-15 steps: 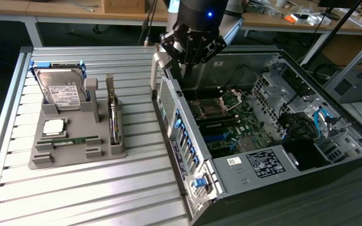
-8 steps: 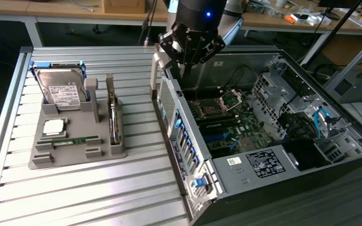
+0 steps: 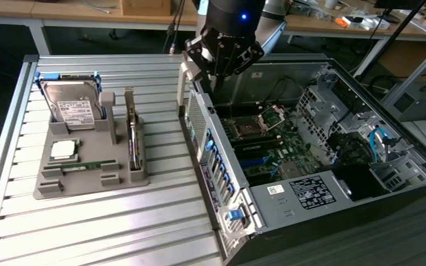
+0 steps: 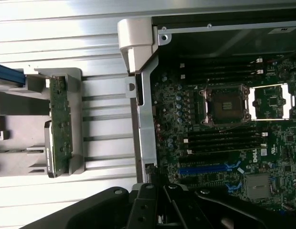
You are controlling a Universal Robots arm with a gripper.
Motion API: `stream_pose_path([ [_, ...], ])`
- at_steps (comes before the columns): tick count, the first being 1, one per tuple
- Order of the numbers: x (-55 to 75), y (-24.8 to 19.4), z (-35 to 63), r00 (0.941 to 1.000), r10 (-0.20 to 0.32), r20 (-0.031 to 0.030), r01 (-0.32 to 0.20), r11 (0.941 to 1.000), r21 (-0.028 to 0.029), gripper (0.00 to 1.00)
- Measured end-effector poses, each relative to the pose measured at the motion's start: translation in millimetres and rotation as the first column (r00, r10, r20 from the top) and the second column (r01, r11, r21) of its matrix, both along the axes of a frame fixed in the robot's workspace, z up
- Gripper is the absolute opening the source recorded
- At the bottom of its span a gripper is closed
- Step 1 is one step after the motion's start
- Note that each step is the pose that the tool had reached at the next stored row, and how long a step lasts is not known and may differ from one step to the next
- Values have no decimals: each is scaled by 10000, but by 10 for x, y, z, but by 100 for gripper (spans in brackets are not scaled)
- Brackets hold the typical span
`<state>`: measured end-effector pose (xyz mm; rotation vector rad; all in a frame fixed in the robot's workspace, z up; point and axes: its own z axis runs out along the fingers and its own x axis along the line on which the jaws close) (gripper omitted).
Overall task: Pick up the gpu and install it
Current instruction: 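Reach for the gpu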
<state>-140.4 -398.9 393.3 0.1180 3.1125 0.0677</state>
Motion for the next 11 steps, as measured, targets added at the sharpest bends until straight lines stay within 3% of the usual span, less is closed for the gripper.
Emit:
stream_pose_path([
  [11, -38, 0, 0, 10000, 0, 0, 0, 10000, -1, 10],
])
